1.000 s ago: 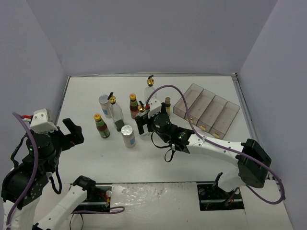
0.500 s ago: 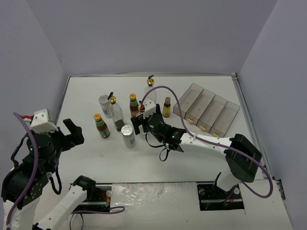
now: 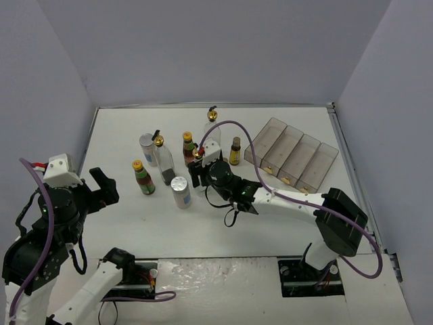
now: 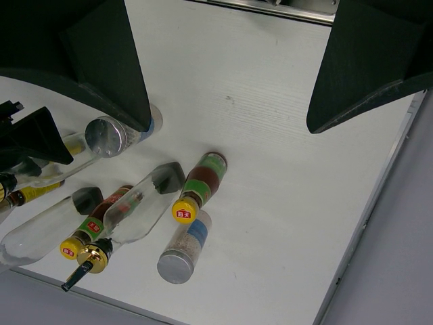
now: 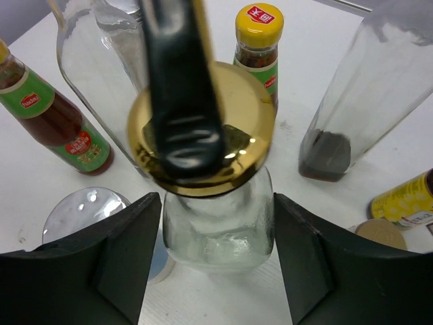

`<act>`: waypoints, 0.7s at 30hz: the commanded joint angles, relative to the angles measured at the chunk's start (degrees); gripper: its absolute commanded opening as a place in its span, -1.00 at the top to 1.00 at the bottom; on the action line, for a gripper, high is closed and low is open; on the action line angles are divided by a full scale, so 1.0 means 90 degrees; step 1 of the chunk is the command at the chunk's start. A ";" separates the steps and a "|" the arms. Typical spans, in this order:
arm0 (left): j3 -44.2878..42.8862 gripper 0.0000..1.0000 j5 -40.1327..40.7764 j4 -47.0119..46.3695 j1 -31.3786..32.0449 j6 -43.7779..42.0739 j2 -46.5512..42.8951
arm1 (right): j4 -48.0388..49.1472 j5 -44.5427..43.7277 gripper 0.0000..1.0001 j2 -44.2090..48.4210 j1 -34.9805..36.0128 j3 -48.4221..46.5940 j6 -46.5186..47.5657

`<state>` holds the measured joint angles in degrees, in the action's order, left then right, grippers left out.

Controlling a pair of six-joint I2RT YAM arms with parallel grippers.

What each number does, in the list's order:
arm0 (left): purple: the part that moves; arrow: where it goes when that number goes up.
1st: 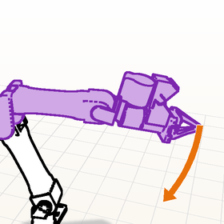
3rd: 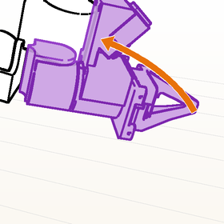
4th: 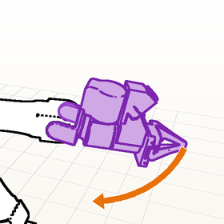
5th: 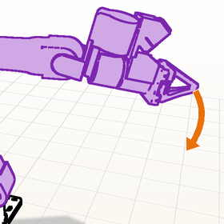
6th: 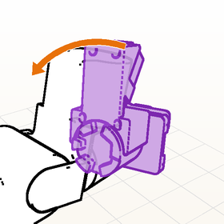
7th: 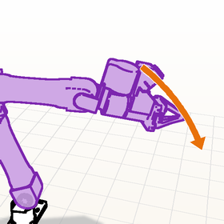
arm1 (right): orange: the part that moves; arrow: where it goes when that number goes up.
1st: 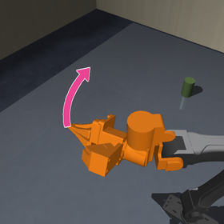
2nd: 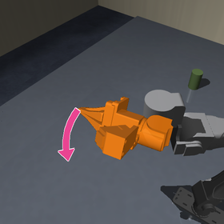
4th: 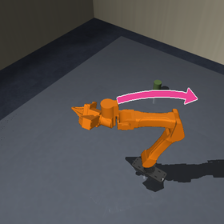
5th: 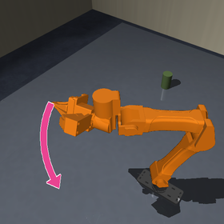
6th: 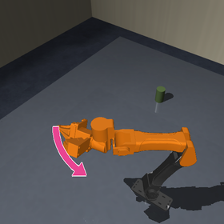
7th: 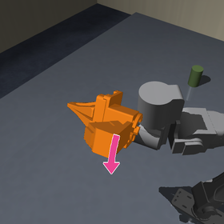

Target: Organize the condiment bottles

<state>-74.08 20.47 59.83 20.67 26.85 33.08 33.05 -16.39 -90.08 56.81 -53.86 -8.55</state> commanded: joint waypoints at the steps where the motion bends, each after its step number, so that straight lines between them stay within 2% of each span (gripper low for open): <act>1: -0.0011 -0.94 -0.0048 -0.0232 0.0028 0.0016 0.0094 | 0.0644 -0.0094 -0.09 -0.0009 -0.0084 0.0029 -0.0065; 8: -0.0021 -0.94 -0.0067 -0.0222 0.0028 0.0025 0.0093 | 0.0604 -0.0141 0.42 0.0098 -0.0150 0.0105 0.0014; 14: -0.0061 -0.94 -0.0045 -0.0226 0.0026 0.0036 0.0074 | 0.0149 0.0214 0.97 0.0621 -0.0141 -0.0172 0.0171; 21: -0.0025 -0.94 -0.0029 -0.0321 0.0024 0.0029 0.0129 | -0.0973 0.0500 1.00 0.1345 -0.0141 -0.1114 0.0474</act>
<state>-73.56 20.35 59.82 20.67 26.85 33.02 24.48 -13.34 -85.77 55.86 -54.44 -6.77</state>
